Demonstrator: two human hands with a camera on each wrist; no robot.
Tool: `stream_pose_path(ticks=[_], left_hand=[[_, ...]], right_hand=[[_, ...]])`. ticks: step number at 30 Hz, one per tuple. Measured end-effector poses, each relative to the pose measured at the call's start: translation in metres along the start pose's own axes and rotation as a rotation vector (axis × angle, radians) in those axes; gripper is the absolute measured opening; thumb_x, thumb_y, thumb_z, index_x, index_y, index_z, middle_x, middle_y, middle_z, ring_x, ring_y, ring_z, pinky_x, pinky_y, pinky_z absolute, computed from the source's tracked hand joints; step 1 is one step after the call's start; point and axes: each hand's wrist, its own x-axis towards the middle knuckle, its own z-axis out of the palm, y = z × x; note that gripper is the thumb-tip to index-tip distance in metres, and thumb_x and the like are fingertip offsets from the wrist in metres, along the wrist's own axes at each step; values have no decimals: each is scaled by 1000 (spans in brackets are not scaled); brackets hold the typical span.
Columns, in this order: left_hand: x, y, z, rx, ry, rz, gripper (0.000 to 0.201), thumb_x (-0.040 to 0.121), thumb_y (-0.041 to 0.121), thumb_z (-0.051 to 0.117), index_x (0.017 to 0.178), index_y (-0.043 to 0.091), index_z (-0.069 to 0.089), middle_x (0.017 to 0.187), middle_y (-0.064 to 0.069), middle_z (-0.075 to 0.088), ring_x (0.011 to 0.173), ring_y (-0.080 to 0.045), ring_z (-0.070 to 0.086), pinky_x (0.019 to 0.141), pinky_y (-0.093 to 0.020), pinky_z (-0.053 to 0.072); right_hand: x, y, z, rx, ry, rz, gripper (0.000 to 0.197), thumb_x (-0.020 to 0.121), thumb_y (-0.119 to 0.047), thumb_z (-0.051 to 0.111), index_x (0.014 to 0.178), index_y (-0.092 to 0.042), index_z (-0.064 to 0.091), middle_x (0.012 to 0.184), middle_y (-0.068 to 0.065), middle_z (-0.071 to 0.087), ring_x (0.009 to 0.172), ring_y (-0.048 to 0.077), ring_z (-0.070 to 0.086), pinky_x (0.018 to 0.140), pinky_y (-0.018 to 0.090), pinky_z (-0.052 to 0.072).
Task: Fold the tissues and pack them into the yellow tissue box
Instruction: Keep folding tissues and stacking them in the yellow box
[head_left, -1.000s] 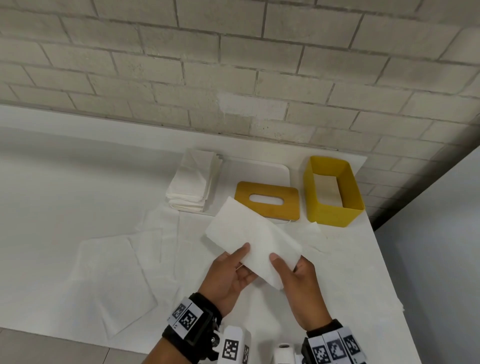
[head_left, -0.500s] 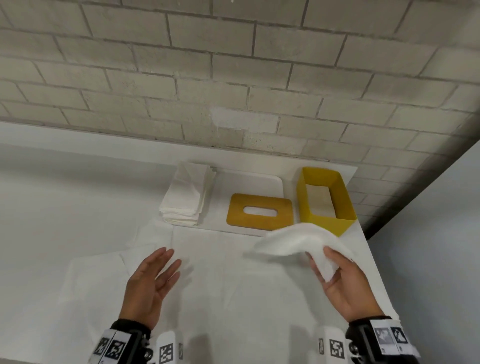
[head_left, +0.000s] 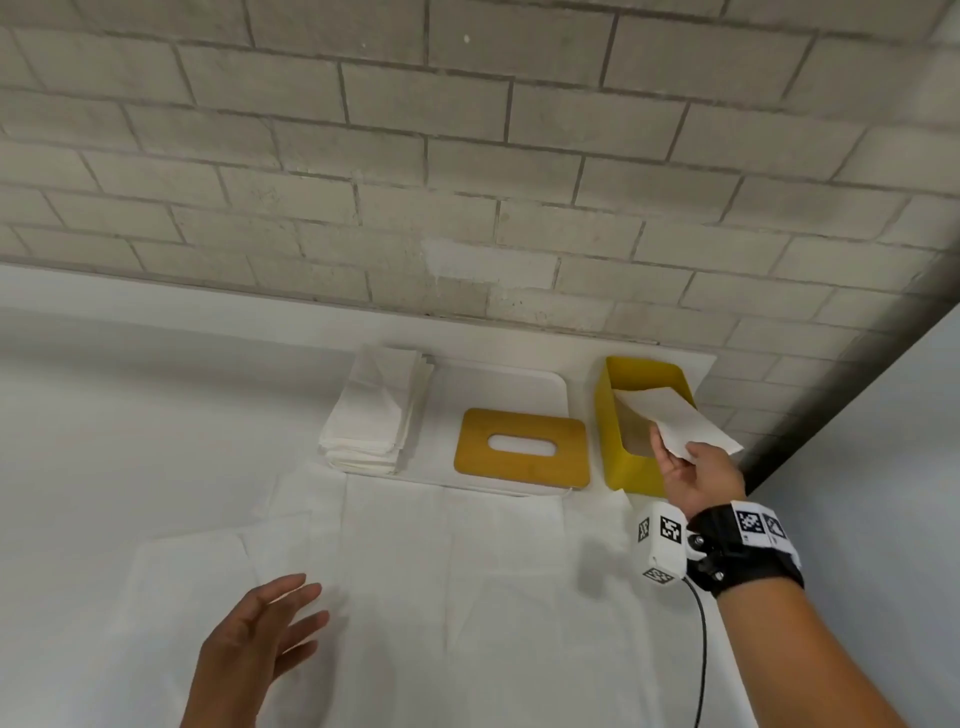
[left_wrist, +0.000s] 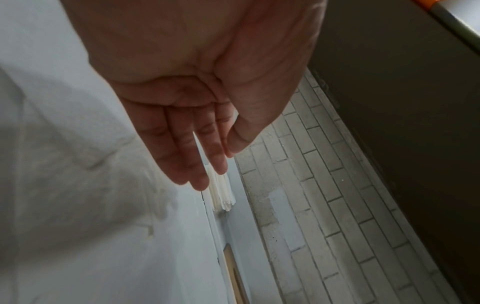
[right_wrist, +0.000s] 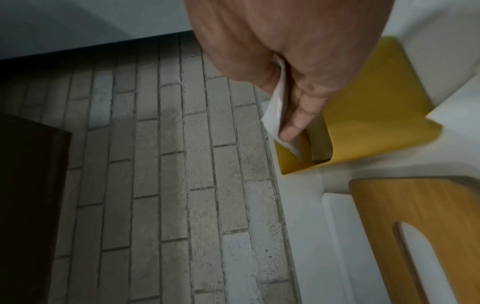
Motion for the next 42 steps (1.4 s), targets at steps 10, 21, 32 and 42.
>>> stream_pose_path(ticks=[10, 21, 32, 42], left_hand=[[-2, -17, -12, 26, 13, -3, 20, 104, 0, 49, 109, 4, 69, 113, -21, 73, 100, -41, 71, 82, -41, 52], [6, -22, -16, 50, -16, -29, 23, 105, -3, 44, 106, 2, 66, 111, -23, 72, 102, -44, 68, 90, -51, 47], [4, -20, -1, 89, 46, -2, 19, 102, -3, 54, 102, 3, 71, 97, -13, 80, 90, -36, 75, 80, -45, 54], [0, -19, 5, 81, 44, -15, 14, 100, 2, 61, 101, 7, 74, 95, -7, 81, 88, -33, 76, 80, -44, 56]], right_hand=[[17, 20, 34, -19, 5, 18, 26, 98, 11, 34, 106, -2, 55, 137, 24, 57, 124, 41, 58, 93, 54, 54], [42, 27, 48, 5, 25, 88, 18, 105, 0, 36, 103, -4, 54, 144, 21, 52, 133, 39, 52, 109, 55, 44], [55, 31, 49, -143, 81, 99, 24, 105, 0, 33, 119, -2, 52, 144, 19, 50, 136, 40, 46, 113, 56, 40], [48, 20, 55, -259, 82, 84, 37, 102, -4, 48, 139, -6, 48, 144, 20, 52, 125, 38, 54, 92, 46, 53]])
